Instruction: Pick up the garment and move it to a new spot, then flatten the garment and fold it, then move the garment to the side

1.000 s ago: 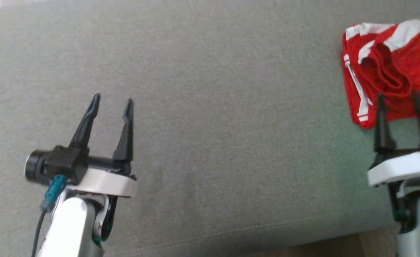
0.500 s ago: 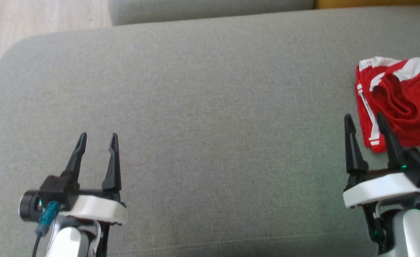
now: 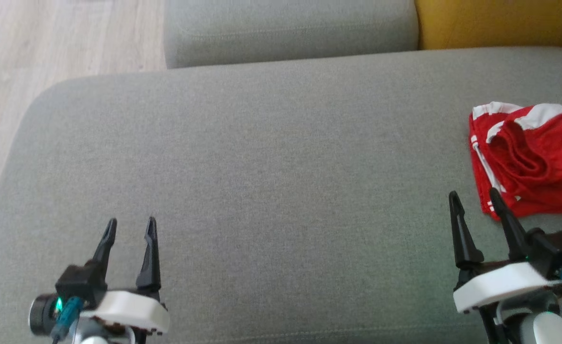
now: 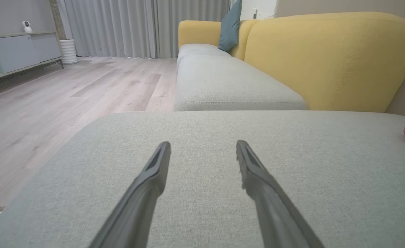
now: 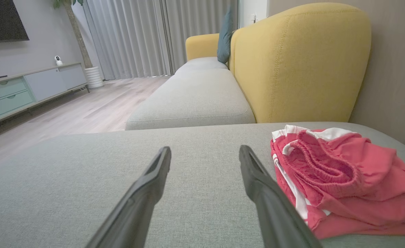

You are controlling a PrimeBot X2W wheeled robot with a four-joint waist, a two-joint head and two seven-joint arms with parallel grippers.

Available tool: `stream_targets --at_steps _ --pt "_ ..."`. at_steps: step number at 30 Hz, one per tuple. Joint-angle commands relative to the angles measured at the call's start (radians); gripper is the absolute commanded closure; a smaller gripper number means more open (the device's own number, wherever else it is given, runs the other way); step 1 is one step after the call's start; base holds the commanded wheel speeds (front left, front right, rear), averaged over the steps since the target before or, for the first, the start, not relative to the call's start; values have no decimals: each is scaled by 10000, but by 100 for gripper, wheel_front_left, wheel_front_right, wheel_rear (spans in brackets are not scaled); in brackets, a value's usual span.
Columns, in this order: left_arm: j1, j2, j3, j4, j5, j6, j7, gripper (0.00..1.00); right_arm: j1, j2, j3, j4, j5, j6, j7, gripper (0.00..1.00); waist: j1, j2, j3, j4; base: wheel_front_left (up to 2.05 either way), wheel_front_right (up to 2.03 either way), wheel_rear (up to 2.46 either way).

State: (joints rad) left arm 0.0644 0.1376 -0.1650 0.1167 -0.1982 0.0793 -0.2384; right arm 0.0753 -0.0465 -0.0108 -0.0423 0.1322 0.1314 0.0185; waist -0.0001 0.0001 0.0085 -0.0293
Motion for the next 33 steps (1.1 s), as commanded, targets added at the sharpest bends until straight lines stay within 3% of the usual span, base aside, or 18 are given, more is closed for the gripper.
stream_targets --at_steps 1,33 --pt "-264 122 344 -300 -63 64 18 0 -185 -39 258 -427 83 -7 27 0 1 -1 -89 -5 0 0 0" --pt "-126 242 168 -167 -263 290 121 0 49 -38 151 -709 225 -7 133 0 1 -1 -212 97 0 0 0"
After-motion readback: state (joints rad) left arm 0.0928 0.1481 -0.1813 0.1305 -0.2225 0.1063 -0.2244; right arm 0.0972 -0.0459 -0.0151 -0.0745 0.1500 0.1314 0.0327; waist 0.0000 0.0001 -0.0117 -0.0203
